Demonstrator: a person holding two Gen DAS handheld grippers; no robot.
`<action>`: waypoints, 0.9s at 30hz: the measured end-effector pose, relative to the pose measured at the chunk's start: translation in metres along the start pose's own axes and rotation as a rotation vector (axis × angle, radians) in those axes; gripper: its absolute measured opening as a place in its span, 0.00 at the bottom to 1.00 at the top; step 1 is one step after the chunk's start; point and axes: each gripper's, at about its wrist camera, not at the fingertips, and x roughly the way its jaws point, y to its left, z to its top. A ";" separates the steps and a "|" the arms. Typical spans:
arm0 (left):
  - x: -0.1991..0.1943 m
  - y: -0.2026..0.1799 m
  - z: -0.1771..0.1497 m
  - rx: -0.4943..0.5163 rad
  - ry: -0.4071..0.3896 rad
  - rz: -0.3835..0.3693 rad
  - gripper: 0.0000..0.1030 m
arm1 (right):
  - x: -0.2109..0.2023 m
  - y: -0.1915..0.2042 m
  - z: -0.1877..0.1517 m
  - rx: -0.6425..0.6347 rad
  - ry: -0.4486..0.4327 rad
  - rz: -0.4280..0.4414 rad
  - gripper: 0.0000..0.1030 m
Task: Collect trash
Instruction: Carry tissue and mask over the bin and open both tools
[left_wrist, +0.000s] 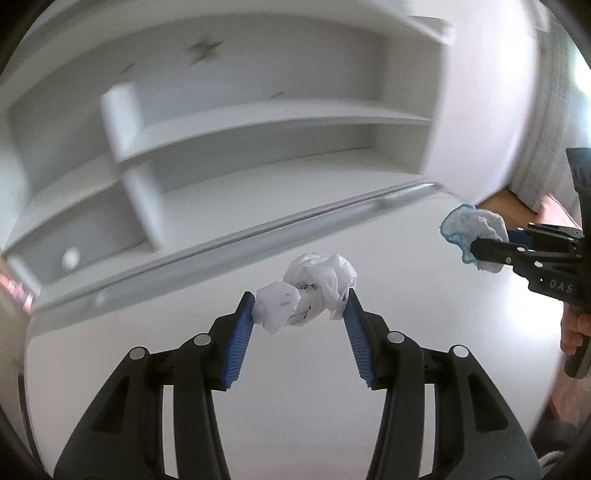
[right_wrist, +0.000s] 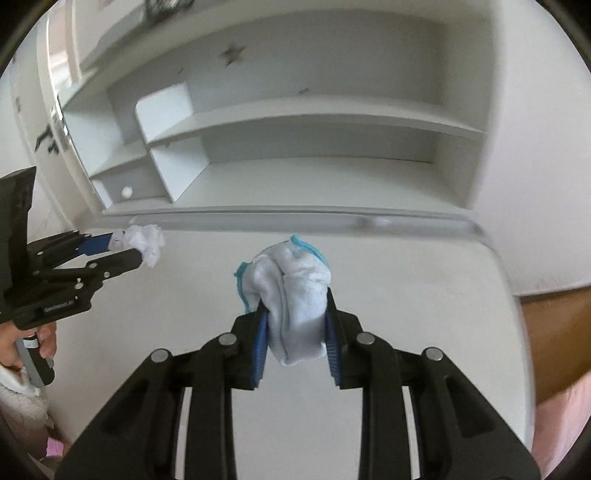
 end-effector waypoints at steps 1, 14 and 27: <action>0.000 -0.018 0.004 0.026 -0.009 -0.021 0.46 | -0.015 -0.012 -0.007 0.022 -0.017 -0.019 0.26; 0.012 -0.319 0.023 0.406 0.002 -0.483 0.46 | -0.204 -0.212 -0.171 0.472 -0.145 -0.363 0.26; 0.140 -0.523 -0.117 0.627 0.384 -0.586 0.46 | -0.148 -0.343 -0.385 0.932 0.177 -0.340 0.26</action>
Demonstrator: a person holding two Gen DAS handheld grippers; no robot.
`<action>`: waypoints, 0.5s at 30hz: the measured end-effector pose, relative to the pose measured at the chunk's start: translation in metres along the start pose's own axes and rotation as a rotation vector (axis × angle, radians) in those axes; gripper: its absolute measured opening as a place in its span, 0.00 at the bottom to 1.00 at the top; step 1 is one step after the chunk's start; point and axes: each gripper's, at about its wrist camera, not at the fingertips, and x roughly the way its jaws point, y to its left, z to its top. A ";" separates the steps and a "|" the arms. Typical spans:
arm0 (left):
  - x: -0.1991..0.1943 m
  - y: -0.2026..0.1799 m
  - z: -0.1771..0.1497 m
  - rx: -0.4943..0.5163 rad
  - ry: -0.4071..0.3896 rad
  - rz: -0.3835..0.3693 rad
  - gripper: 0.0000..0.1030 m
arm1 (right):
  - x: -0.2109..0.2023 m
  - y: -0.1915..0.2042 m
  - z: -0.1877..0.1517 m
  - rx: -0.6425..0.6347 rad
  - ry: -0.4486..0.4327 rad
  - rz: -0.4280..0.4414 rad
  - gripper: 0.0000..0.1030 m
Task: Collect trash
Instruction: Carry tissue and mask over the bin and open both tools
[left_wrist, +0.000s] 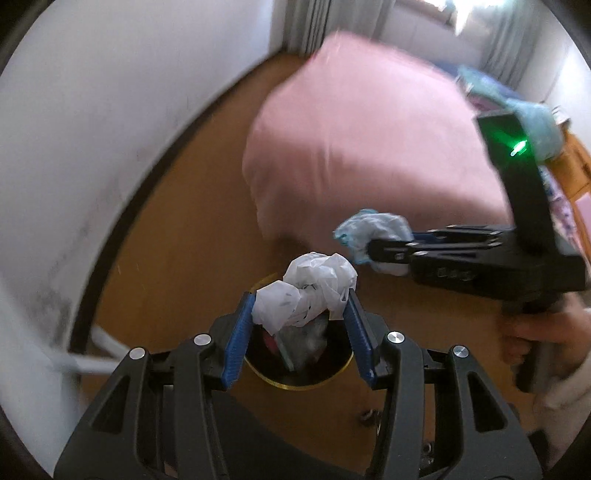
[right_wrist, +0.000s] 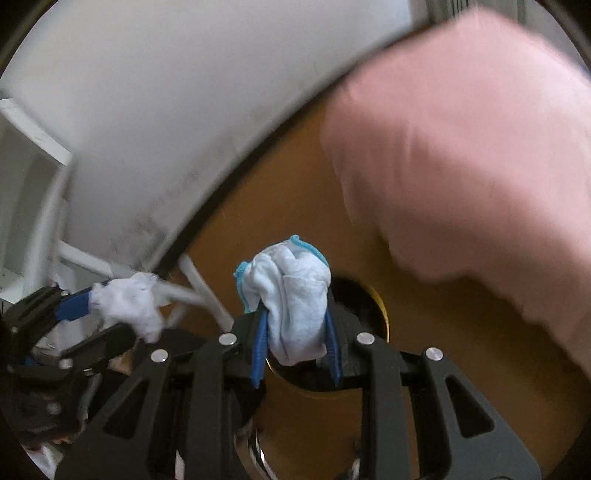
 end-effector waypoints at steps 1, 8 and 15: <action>0.022 0.006 -0.002 -0.013 0.040 0.010 0.46 | 0.014 -0.007 -0.002 0.005 0.038 0.000 0.26; 0.084 0.016 -0.021 -0.081 0.176 0.039 0.46 | 0.060 -0.009 -0.014 -0.027 0.173 0.032 0.26; 0.089 0.003 -0.016 -0.068 0.191 0.027 0.46 | 0.058 -0.012 -0.018 -0.027 0.176 0.035 0.26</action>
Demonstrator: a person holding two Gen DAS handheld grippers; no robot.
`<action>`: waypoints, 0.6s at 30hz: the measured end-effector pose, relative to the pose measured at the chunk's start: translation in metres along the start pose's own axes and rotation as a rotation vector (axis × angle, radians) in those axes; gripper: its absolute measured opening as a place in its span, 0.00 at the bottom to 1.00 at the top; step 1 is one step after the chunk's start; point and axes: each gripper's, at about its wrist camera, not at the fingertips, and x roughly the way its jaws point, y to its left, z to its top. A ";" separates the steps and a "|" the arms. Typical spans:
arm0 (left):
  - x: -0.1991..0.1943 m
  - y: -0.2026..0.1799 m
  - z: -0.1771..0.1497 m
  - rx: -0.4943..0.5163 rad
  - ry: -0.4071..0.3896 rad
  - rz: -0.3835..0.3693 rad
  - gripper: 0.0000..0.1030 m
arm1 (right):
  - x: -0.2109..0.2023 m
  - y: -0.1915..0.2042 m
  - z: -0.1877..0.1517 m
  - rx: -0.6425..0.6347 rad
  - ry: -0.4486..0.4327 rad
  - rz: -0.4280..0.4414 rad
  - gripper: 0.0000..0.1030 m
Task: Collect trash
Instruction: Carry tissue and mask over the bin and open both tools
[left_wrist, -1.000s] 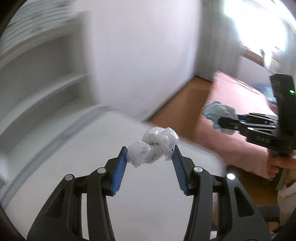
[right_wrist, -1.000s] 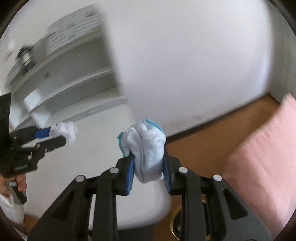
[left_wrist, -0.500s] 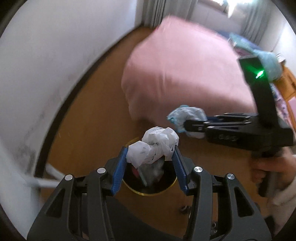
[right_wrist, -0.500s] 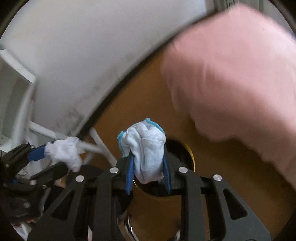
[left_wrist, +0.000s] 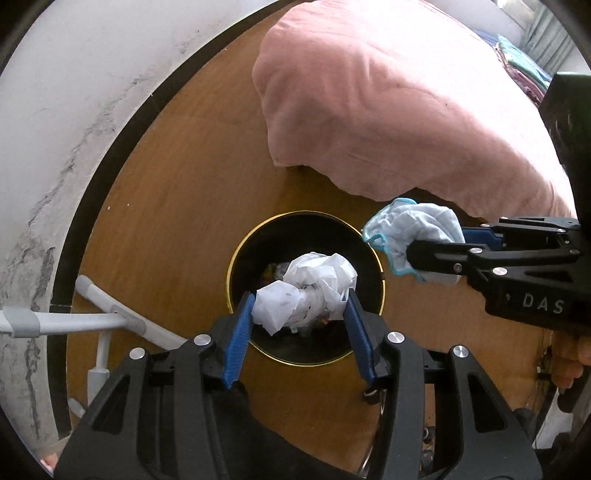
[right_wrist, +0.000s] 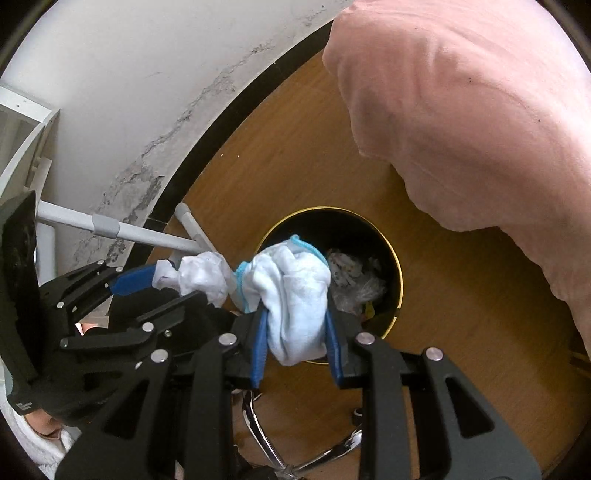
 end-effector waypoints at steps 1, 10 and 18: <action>0.000 -0.004 0.001 0.003 0.003 -0.004 0.46 | -0.001 0.001 0.000 -0.001 -0.001 -0.002 0.26; 0.004 -0.002 0.000 0.013 0.008 -0.028 0.46 | -0.004 0.003 -0.002 0.001 0.001 -0.010 0.26; 0.003 0.000 -0.003 0.015 0.012 -0.033 0.46 | -0.003 0.001 -0.001 -0.003 0.001 -0.013 0.26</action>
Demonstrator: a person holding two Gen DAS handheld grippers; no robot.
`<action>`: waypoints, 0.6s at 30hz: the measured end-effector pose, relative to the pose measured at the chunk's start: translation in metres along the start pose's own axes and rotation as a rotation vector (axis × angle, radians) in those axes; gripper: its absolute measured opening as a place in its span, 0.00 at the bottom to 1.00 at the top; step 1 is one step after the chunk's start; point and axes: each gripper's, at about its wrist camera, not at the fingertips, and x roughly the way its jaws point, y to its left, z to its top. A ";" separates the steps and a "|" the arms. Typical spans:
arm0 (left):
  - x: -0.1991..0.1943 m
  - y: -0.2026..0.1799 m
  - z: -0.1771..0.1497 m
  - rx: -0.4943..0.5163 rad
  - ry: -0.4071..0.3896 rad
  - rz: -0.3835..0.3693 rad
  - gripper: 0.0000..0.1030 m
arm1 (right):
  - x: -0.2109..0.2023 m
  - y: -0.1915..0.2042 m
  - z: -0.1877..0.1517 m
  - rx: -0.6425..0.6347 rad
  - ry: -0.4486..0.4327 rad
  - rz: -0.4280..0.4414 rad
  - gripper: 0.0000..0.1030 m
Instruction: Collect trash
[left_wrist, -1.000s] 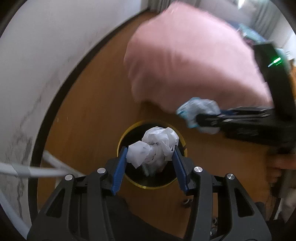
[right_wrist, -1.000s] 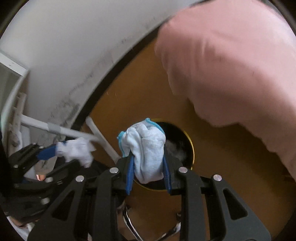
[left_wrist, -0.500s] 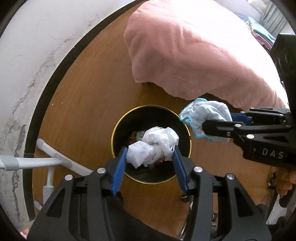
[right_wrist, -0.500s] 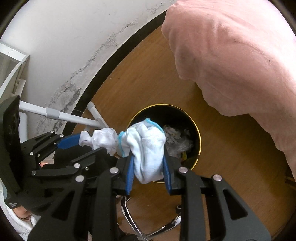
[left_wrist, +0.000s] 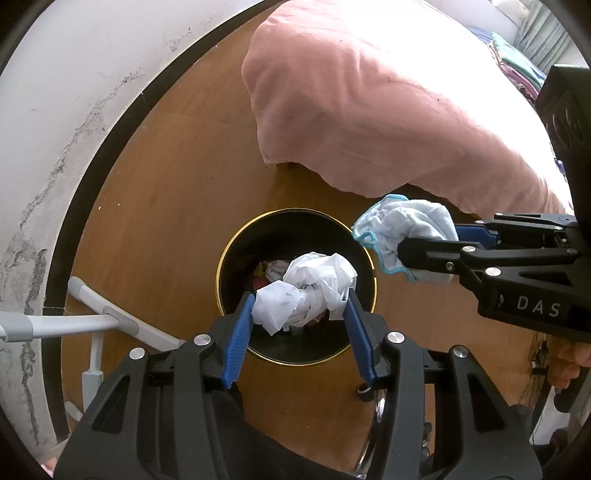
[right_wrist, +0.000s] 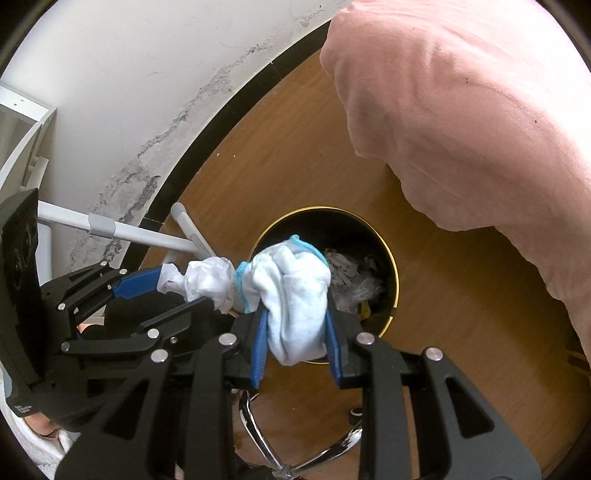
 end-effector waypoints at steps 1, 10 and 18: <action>0.000 0.000 0.000 -0.001 0.000 0.000 0.46 | 0.000 0.000 0.000 -0.002 0.000 0.001 0.26; -0.002 -0.002 -0.001 0.019 -0.026 0.020 0.51 | -0.002 -0.001 -0.003 0.013 -0.012 0.004 0.35; -0.014 -0.024 0.002 0.110 -0.075 0.117 0.94 | -0.031 -0.018 0.006 0.089 -0.106 -0.102 0.87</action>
